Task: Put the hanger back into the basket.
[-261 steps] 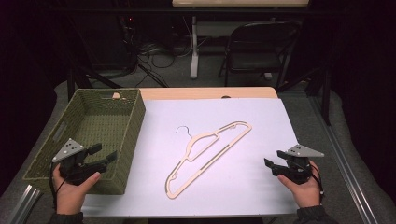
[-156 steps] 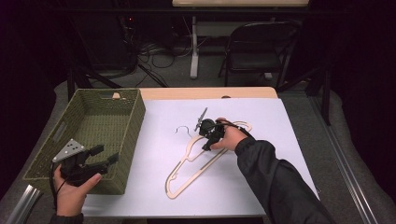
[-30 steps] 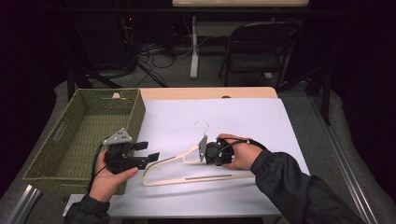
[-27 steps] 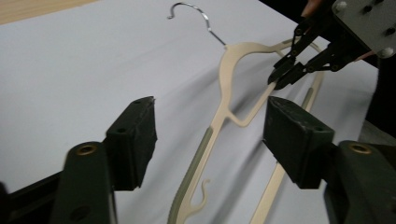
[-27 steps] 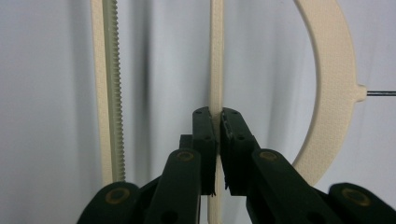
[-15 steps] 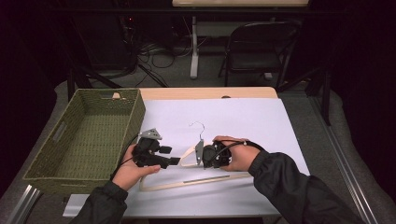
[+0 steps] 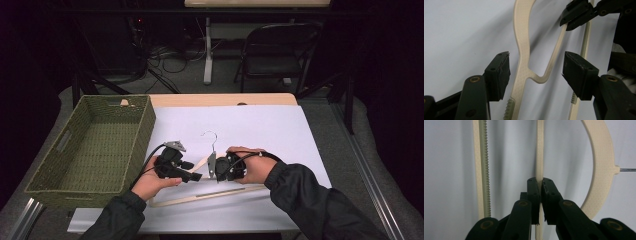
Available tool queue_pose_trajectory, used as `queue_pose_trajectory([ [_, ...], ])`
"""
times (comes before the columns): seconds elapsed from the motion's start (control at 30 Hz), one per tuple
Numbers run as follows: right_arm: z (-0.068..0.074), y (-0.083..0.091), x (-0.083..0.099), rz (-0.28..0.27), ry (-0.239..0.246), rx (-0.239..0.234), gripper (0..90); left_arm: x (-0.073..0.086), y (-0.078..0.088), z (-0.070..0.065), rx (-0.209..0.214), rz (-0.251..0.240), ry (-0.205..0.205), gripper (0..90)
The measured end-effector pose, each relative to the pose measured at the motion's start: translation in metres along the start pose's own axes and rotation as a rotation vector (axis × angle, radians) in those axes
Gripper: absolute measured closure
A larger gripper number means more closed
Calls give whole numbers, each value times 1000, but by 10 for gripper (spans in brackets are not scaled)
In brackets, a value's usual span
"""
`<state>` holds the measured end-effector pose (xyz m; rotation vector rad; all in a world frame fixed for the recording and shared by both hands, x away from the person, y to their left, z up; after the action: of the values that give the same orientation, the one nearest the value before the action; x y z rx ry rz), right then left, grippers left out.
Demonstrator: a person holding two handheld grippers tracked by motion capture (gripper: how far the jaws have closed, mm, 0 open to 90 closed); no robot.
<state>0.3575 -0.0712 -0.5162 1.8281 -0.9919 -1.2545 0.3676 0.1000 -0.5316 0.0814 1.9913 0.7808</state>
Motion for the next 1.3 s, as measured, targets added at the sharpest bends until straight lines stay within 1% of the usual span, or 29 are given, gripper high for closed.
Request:
queue_pose_trajectory([
  [0.03, 0, 0, 0, -2, 0, 1, 852, 1, -2, 0, 20, 1, 8, 387],
  [0.07, 0, 0, -1, -3, 4, 0, 852, 1, -3, 0, 23, 7, 8, 387],
  [0.13, 0, 0, -1, 1, 7, 2, 852, 2, -5, 1, 26, 16, 6, 387],
  [0.17, 0, 0, -1, 0, 6, 1, 852, 2, -6, 1, 11, 22, 1, 387],
  [0.2, 0, -1, -1, 2, 8, -1, 852, 2, -7, 1, 25, 24, 10, 386],
  [0.23, 0, -1, -1, 0, 10, 1, 852, 3, -8, 2, 16, 32, 6, 386],
  [0.27, 0, -1, -1, 0, 10, 1, 852, 4, -9, 2, 25, 41, 7, 386],
  [0.3, 1, -2, -1, 1, 11, 2, 852, 5, -10, 3, 45, 42, 17, 387],
  [0.43, 1, -2, -1, 10, 11, -6, 852, 7, -11, 3, 69, 55, 29, 419],
  [0.53, 0, -2, -1, 9, 14, -6, 851, 7, -10, 3, 75, 53, 40, 443],
  [0.57, 0, -3, 0, 3, 17, -1, 851, 7, -9, 3, 87, 49, 42, 452],
  [0.77, -2, -4, 1, 9, 6, 6, 847, 4, -4, 1, 101, 23, 39, 477],
  [0.8, -3, -6, 1, 15, 12, 6, 847, 4, -4, 0, 99, 22, 28, 504],
  [0.83, -3, -6, 1, 15, 12, 6, 847, 4, -4, -1, 101, 24, 23, 504],
  [0.87, -3, -7, 2, 22, 13, 3, 847, 4, -4, -2, 97, 28, 8, 531],
  [0.9, -3, -7, 2, 22, 13, 3, 847, 4, -4, -2, 97, 28, 8, 544],
  [0.97, -3, -8, 1, 18, 10, 2, 847, 5, -4, -1, 82, 41, -8, 553],
  [1.1, -3, -7, -1, 14, 13, 3, 846, 8, -6, 1, 59, 73, -7, 579],
  [1.13, -3, -8, -2, 13, 16, 2, 846, 9, -7, 1, 48, 82, -13, 586],
  [1.2, -2, -8, -2, 18, 20, 6, 845, 10, -8, 1, 48, 92, -21, 587],
  [1.23, -2, -8, -2, 17, 20, 3, 845, 10, -8, 1, 33, 98, -30, 589],
  [1.27, -2, -8, -2, 22, 21, 8, 844, 10, -9, 1, 32, 101, -36, 595],
  [1.3, -2, -9, -1, 22, 21, 11, 842, 11, -9, 1, 42, 103, -36, 603],
])
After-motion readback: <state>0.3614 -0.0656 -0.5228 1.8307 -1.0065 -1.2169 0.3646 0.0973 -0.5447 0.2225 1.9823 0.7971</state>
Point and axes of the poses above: each handheld gripper's, and its own axes: y roughly backward along the jaws, x roughly out of its underside, z roughly to its left, the point moved 4 cm from there along -y, roughly forward along the jaws, and after that the axes turned 14 degrees about -z, right-handed, at the moved point
